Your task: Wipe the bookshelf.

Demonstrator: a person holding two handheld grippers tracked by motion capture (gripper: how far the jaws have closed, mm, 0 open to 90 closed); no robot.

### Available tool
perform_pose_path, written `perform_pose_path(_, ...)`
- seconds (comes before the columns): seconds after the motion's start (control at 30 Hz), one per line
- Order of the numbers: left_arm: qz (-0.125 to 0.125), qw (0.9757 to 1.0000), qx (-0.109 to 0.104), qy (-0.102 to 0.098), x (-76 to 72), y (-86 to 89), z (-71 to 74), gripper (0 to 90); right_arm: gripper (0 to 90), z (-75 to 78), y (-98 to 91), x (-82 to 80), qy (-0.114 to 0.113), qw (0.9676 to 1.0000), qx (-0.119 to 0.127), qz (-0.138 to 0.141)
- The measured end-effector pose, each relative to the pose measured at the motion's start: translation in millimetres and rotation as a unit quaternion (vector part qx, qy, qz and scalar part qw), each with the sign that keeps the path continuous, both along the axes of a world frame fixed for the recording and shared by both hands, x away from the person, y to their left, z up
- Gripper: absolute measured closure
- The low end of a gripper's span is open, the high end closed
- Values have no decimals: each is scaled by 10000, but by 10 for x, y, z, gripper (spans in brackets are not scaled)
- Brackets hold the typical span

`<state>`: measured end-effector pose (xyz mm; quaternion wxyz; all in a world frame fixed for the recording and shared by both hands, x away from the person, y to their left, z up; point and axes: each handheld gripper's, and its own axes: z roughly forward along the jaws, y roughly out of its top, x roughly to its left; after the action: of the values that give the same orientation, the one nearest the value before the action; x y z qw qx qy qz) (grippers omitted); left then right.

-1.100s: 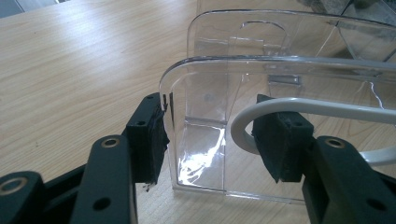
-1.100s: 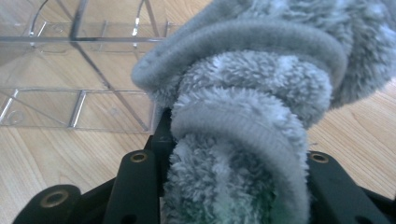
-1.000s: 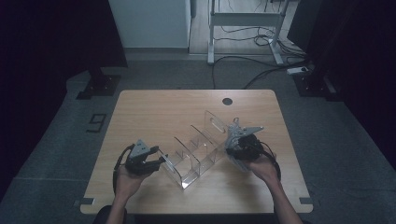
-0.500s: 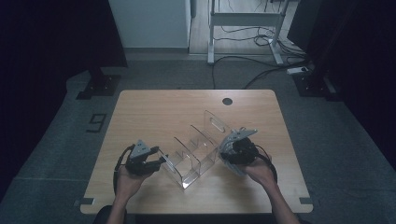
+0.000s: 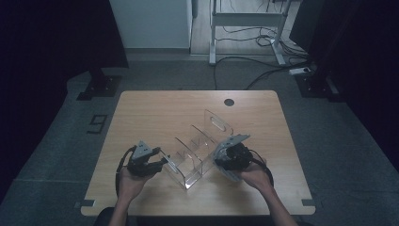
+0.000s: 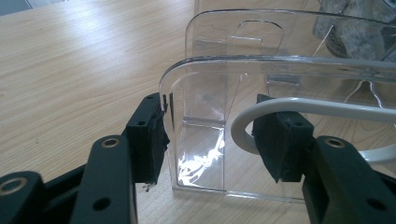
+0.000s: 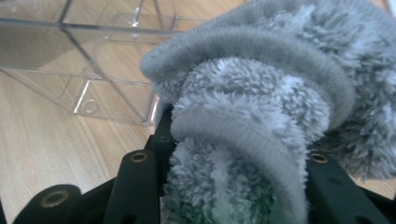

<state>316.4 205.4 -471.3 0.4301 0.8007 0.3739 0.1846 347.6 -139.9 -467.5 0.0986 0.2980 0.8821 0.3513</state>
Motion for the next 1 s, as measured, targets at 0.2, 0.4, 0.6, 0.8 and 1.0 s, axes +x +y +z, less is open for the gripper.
perform_pose_path(0.2,47,10000,-12,-9,5,-9,-2,459,571,-4,71,-37,33,9999,7,116)
perform_pose_path(0.4,94,10000,-9,-1,14,-18,1,458,571,-5,152,-81,37,9996,-1,274)
perform_pose_path(0.6,169,9998,35,-20,21,-48,11,458,570,-6,260,-149,88,9990,-25,447)
perform_pose_path(0.8,209,9998,71,-20,30,-61,15,458,570,-2,342,-208,151,9983,-20,569)
perform_pose_path(1.0,291,9995,118,-28,38,-84,17,458,570,2,424,-270,185,9974,-39,691)
